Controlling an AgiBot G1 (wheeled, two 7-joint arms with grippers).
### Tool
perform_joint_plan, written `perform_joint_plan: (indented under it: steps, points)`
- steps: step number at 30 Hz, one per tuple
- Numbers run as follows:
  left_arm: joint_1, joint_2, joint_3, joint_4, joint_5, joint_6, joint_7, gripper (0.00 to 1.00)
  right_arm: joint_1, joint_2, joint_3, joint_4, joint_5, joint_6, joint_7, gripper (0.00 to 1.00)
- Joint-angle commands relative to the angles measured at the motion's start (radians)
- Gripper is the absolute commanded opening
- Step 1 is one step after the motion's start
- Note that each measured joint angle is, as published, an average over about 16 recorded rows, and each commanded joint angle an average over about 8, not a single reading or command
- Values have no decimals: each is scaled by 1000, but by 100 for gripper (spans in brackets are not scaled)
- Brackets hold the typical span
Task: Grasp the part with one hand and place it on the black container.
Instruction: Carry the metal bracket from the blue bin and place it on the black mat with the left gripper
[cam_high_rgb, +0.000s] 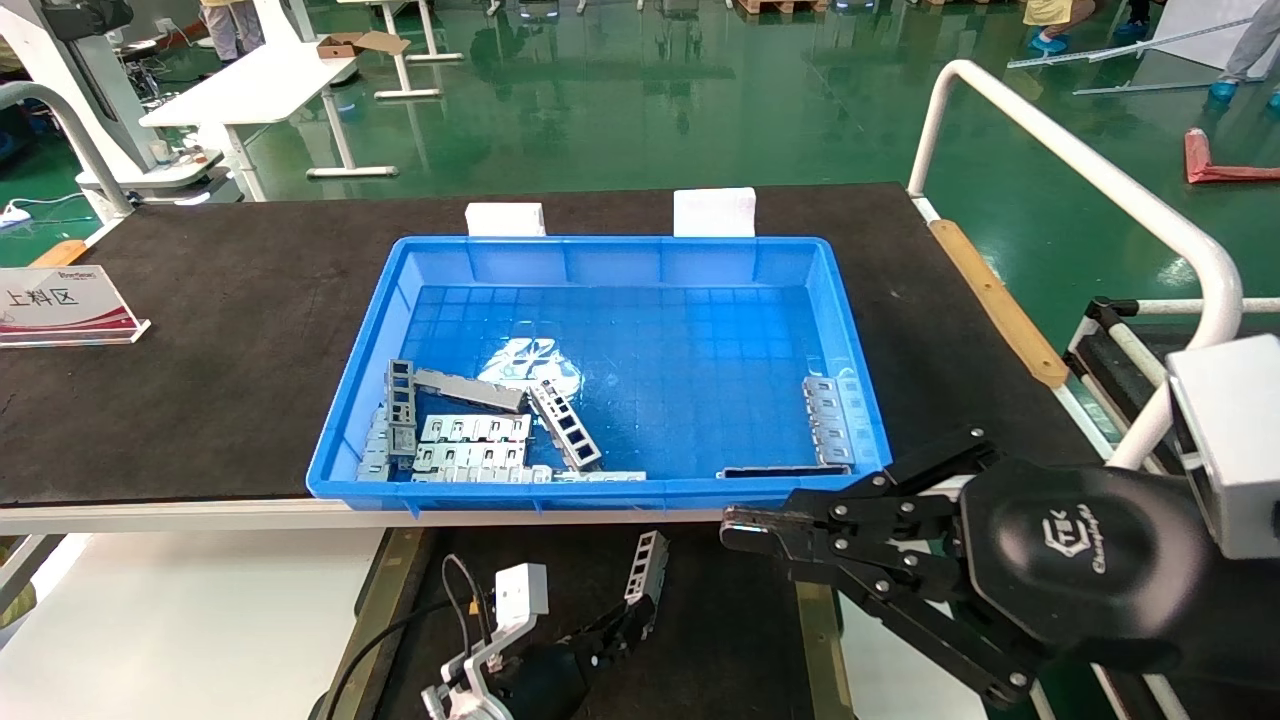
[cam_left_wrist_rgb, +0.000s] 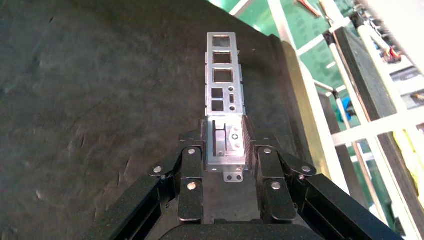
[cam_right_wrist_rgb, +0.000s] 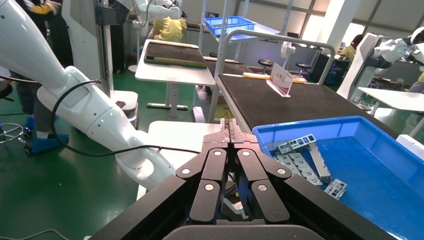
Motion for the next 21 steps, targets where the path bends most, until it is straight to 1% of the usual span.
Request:
perform_joint_plan:
  steps: [1, 6, 7, 8, 9, 10, 11, 12, 14, 16, 17, 18, 19, 21]
  points:
    - [5, 10, -2, 1, -7, -20, -8, 0, 0, 0, 0, 0, 0, 0, 0, 0]
    - [10, 22, -1, -1, -18, -52, -20, 0, 0, 0, 0, 0, 0, 0, 0, 0]
    - [11, 23, 0, -2, -20, -57, -22, 0, 0, 0, 0, 0, 0, 0, 0, 1]
    - [11, 25, 1, -2, -22, -62, -24, 0, 0, 0, 0, 0, 0, 0, 0, 5]
    - [12, 26, 1, -3, -24, -66, -25, 0, 0, 0, 0, 0, 0, 0, 0, 11]
    - [12, 26, 2, -4, -25, -70, -27, 3, 0, 0, 0, 0, 0, 0, 0, 23]
    - [13, 27, 3, -4, -26, -73, -28, 9, 0, 0, 0, 0, 0, 0, 0, 36]
    - [13, 27, 3, -5, -28, -77, -30, 19, 0, 0, 0, 0, 0, 0, 0, 48]
    - [14, 28, 5, -8, -29, -82, -31, 44, 0, 0, 0, 0, 0, 0, 0, 73]
    - [16, 28, 6, -11, -30, -86, -32, 69, 0, 0, -1, 0, 0, 0, 0, 93]
    - [17, 29, 7, -13, -30, -87, -31, 82, 0, 0, -1, 0, 0, 0, 0, 100]
    - [18, 29, 8, -14, -29, -89, -31, 91, 0, 0, -1, 0, 0, 0, 0, 100]
    - [19, 29, 8, -16, -29, -90, -31, 98, 0, 0, -1, 0, 0, 0, 0, 100]
    - [21, 30, 10, -18, -28, -93, -30, 100, 0, 0, -1, 0, 0, 0, 0, 100]
